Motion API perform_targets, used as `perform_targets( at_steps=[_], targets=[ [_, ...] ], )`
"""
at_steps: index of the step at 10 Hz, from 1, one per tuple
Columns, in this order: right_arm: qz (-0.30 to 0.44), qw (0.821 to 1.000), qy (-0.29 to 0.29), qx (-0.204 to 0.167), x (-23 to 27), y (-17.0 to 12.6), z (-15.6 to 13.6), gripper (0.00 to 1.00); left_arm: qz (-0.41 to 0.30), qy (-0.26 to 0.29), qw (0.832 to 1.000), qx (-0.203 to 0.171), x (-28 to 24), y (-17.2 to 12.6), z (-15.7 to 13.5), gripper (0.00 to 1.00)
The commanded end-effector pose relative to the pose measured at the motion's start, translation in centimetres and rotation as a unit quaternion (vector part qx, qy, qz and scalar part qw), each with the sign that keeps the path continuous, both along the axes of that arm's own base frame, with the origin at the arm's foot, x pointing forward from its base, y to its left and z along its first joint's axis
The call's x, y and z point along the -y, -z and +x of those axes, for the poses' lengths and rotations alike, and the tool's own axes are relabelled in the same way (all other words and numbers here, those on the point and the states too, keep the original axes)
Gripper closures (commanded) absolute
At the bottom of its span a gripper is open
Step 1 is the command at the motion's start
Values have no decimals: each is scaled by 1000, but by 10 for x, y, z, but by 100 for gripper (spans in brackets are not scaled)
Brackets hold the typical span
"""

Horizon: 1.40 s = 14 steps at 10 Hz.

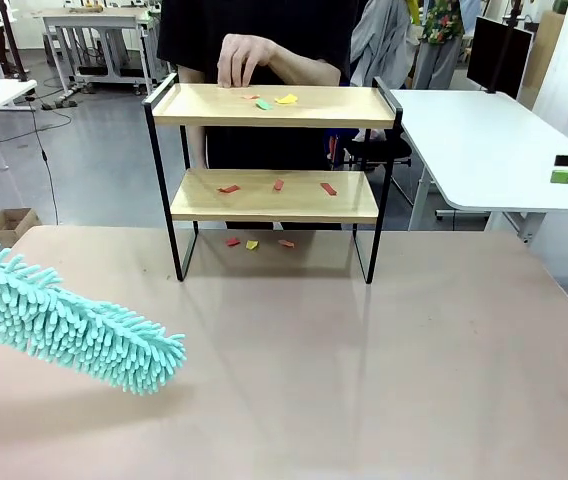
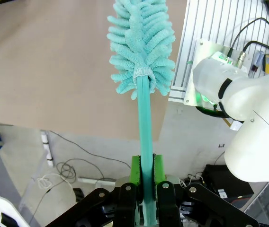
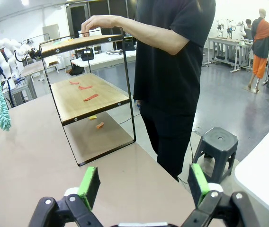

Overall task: Clean the shelf.
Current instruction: Clean the specific section of the Shelf indicated by the human with the Duster.

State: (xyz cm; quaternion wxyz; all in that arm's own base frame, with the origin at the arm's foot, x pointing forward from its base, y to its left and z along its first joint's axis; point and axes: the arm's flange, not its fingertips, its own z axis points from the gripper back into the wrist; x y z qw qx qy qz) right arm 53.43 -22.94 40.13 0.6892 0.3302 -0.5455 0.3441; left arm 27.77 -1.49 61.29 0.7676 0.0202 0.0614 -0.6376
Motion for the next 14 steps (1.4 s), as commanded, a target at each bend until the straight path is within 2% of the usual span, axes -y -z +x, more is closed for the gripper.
perform_targets(
  at_steps=[1, 6, 7, 8, 11, 13, 14],
  targets=[
    [-1, 1000, -1, 3, -3, -3, 1, 0, -1, -2, 1000, 0, -2, -2, -3, 87],
    [-1, 1000, -1, 3, -3, -3, 1, 0, 0, 0, 1000, 0, 0, 0, 0, 87],
    [-1, 1000, -1, 3, -3, -3, 1, 0, -46, 29, 998, 16, 0, -21, -9, 87],
    [-1, 1000, -1, 3, -3, -3, 1, 0, -73, 25, 996, 34, 15, -49, -10, 87],
    [-1, 1000, -1, 3, -3, -3, 1, 0, -153, -4, 987, 39, 82, -122, -9, 87],
    [-1, 1000, -1, 3, -3, -3, 1, 0, -230, -85, 969, 41, 138, -186, -13, 87],
    [-1, 1000, -1, 3, -3, -3, 1, 0, -264, -108, 958, 46, 169, -210, -16, 87]
  ],
)
